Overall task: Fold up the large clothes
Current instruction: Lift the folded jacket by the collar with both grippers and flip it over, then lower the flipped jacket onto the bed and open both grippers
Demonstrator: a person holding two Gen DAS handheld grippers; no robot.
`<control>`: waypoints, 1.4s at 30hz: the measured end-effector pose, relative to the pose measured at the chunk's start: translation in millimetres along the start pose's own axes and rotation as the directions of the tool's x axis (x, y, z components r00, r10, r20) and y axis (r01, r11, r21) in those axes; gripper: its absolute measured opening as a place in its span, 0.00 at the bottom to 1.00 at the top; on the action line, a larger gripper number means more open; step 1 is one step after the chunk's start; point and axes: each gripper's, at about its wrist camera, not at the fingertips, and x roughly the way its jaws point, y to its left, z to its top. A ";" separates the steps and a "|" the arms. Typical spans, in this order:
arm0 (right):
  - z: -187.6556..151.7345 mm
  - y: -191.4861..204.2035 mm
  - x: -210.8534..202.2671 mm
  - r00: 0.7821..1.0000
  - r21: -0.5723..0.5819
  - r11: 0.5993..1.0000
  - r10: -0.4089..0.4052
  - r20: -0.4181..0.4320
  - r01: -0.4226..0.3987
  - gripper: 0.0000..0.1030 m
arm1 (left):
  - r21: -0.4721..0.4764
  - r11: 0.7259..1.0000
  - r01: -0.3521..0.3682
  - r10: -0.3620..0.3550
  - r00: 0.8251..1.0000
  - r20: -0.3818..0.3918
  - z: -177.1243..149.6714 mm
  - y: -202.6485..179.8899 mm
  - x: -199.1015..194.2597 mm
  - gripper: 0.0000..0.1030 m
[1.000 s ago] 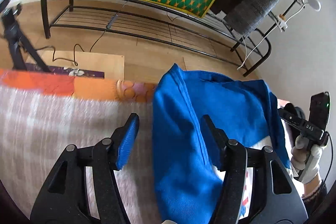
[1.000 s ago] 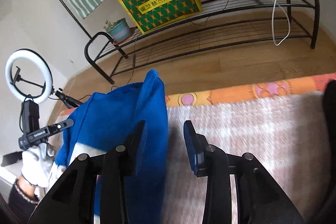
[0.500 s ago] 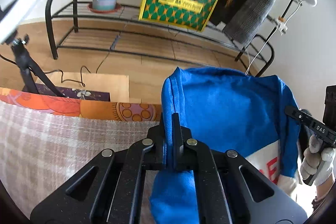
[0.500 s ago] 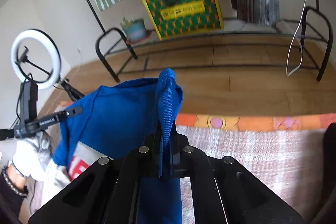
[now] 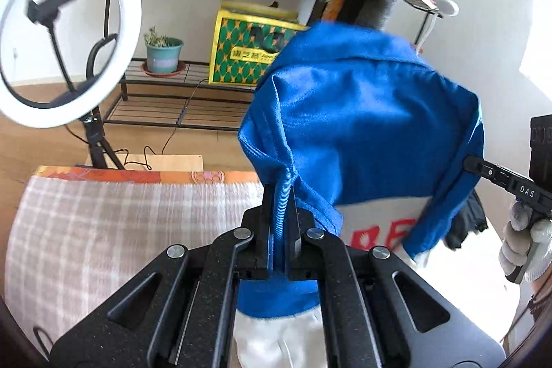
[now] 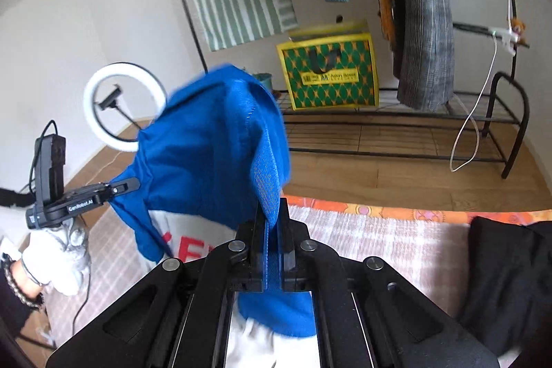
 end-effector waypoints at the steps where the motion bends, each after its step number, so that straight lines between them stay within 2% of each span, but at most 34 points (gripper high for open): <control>1: -4.9 7.6 -12.4 1.000 -0.012 1.000 -0.007 0.003 0.007 0.02 | 0.013 1.000 -0.002 0.002 1.000 0.004 -3.7 -5.6 -9.9 0.01; 3: -17.3 20.4 -35.0 1.000 -0.038 0.999 -0.011 0.010 0.011 0.02 | 0.058 0.998 -0.008 0.007 1.000 0.017 -18.0 -20.5 -34.9 0.01; 8: -55.7 35.2 -80.0 1.000 -0.048 0.999 -0.014 -0.002 0.014 0.02 | 0.098 0.995 -0.003 0.001 1.000 0.012 -62.7 -42.5 -81.9 0.01; 13: -109.9 47.5 -112.9 0.998 -0.106 0.993 -0.055 -0.027 0.052 0.02 | 0.136 0.991 0.017 -0.012 0.999 -0.031 -126.8 -55.0 -111.8 0.01; 15: -136.2 51.2 -120.4 0.997 -0.119 0.992 -0.039 -0.059 0.032 0.02 | 0.179 0.984 0.007 0.002 0.999 -0.048 -160.1 -56.5 -122.4 0.01; 18: -176.5 61.2 -123.2 0.989 -0.153 0.985 -0.093 -0.118 0.075 0.03 | 0.253 0.967 -0.023 0.054 0.992 -0.117 -205.7 -56.0 -127.0 0.01; 20: -196.0 61.1 -124.1 0.983 -0.118 0.991 -0.087 -0.164 0.068 0.04 | 0.268 0.963 -0.028 0.070 0.986 -0.149 -226.3 -51.6 -131.3 0.01; 24: -225.4 70.0 -146.5 0.972 -0.091 0.992 -0.104 -0.211 0.086 0.04 | 0.262 0.964 -0.037 0.082 0.984 -0.161 -258.8 -39.4 -158.8 0.01; 26: -234.0 79.5 -165.6 0.971 -0.110 0.990 -0.114 -0.211 0.093 0.04 | 0.235 0.971 -0.040 0.079 0.984 -0.158 -267.1 -30.4 -174.9 0.01; 30: -243.3 89.1 -230.4 0.985 -0.119 0.989 -0.109 -0.136 0.093 0.04 | 0.136 0.990 -0.024 0.040 0.992 -0.117 -266.8 -8.3 -218.9 0.01; 34: -235.3 98.6 -302.5 0.993 -0.109 0.988 -0.113 -0.021 0.110 0.04 | 0.049 0.999 0.006 -0.003 0.999 -0.052 -246.4 1.1 -264.8 0.01; 38: -214.4 109.9 -367.2 0.984 -0.120 0.980 -0.144 0.106 0.156 0.04 | 0.038 0.999 0.021 -0.022 1.000 0.014 -219.3 -5.8 -308.2 0.01; 40: -203.5 111.1 -392.5 0.974 -0.106 0.979 -0.158 0.161 0.176 0.08 | 0.027 0.999 0.042 -0.044 0.998 0.052 -205.0 -6.9 -331.0 0.07; 42: -194.6 110.9 -417.1 0.963 -0.082 0.980 -0.158 0.220 0.180 0.24 | 0.021 0.998 0.055 -0.056 0.994 0.091 -192.1 -10.4 -354.5 0.24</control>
